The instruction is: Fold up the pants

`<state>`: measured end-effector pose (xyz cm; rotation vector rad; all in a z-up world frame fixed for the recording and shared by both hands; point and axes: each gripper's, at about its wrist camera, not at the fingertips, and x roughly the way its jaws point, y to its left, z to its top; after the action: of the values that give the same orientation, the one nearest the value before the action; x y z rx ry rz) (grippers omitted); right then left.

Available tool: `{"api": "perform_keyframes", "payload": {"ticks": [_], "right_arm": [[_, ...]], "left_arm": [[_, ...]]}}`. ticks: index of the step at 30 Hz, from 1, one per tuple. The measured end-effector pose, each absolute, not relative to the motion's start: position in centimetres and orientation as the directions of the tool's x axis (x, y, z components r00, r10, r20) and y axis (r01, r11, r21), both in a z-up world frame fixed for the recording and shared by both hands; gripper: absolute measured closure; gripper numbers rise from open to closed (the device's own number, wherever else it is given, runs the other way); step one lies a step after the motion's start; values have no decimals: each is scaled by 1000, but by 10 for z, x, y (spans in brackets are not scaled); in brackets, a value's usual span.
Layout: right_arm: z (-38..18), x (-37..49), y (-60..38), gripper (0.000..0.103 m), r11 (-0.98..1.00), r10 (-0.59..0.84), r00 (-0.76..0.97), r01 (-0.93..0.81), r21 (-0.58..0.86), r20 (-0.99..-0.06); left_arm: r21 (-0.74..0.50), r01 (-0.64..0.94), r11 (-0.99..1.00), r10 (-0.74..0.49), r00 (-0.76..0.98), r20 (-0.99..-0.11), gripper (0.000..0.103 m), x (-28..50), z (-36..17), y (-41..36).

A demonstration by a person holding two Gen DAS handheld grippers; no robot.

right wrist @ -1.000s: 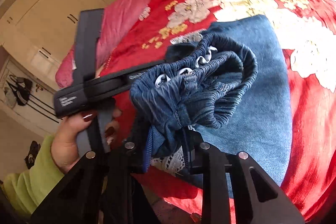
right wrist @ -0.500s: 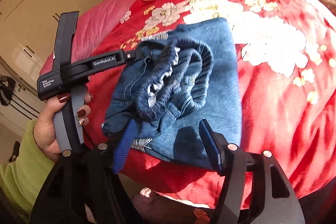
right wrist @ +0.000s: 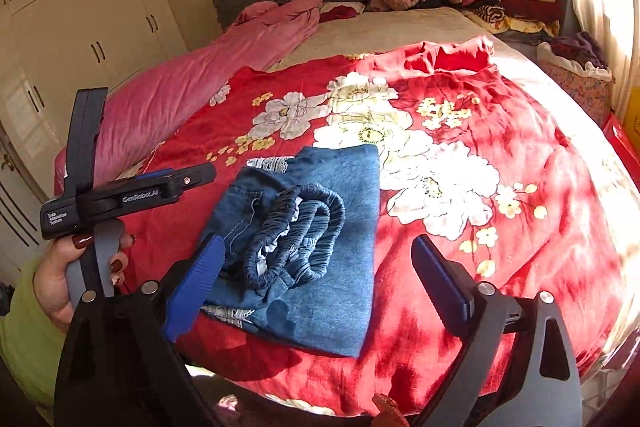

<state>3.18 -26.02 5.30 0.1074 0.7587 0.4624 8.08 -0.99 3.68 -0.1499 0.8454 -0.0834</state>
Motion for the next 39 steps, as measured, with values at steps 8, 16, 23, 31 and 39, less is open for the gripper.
{"api": "perform_keyframes", "payload": {"ticks": [8, 16, 23, 31, 39], "right_arm": [[50, 43, -265, 9, 909, 410, 640, -345, 233, -650], [4, 90, -254, 13, 906, 408, 531, -337, 257, -742], [-43, 122, -237, 24, 874, 462, 385, -352, 336, -799], [-52, 128, -224, 35, 826, 530, 355, -423, 373, -770], [-5, 121, -214, 83, 777, 599, 426, -515, 362, -678]], "left_arm": [[-157, 13, 988, -127, 655, -745, 15, 75, 33, -8], [-154, -12, 988, -116, 600, -792, 15, 84, 1, -5], [-156, -12, 988, -124, 545, -829, 15, 99, -29, -8], [-206, 20, 978, -183, 547, -817, 49, 108, -39, -17], [-195, 70, 978, -198, 597, -777, 77, 111, -6, -25]]}}
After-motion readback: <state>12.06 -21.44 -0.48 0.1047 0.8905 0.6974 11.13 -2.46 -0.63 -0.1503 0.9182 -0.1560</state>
